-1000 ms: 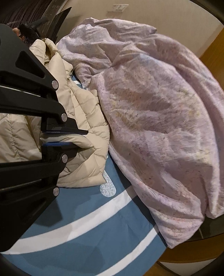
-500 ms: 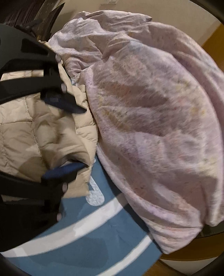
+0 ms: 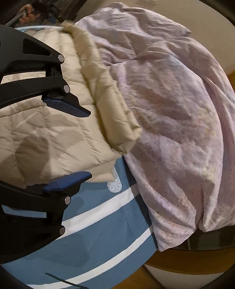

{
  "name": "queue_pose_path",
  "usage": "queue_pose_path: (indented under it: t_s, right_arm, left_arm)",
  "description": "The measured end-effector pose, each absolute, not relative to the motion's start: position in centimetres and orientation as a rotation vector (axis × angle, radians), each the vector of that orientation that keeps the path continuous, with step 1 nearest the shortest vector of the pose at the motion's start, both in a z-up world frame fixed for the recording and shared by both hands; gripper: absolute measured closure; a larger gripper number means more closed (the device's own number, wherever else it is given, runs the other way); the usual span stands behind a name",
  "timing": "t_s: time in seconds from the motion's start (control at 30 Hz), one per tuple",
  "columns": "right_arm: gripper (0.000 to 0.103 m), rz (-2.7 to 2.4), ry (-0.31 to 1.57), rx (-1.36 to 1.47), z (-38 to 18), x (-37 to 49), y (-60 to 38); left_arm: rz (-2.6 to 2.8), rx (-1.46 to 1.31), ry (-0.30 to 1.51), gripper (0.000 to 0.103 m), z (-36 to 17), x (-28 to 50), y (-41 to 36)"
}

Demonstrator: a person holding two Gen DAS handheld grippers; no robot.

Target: Fold large clothes

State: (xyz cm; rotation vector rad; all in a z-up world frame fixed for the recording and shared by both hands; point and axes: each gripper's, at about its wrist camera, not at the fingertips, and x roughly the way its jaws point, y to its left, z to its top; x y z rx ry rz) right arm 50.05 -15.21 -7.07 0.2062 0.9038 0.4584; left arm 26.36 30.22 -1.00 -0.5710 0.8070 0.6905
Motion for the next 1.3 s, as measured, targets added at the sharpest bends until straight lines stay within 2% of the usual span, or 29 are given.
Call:
queue_pose_path:
  t_s: [0.7,1.1,1.3]
  right_arm:
    - [0.038,0.358,0.863,-0.078,-10.0,51.4,-10.1]
    - [0.038,0.332,0.832,-0.111,-11.5,52.5,-8.8]
    - [0.034,0.331,0.826,-0.100,-12.6,53.1,-8.9]
  left_arm:
    - [0.744,-0.327,0.908,0.039,-5.9,32.0,28.0]
    - [0.805,-0.315,0.914,0.033,-8.2,33.1,29.9]
    - [0.799,-0.332,0.917,0.028,-9.2,33.5,30.5]
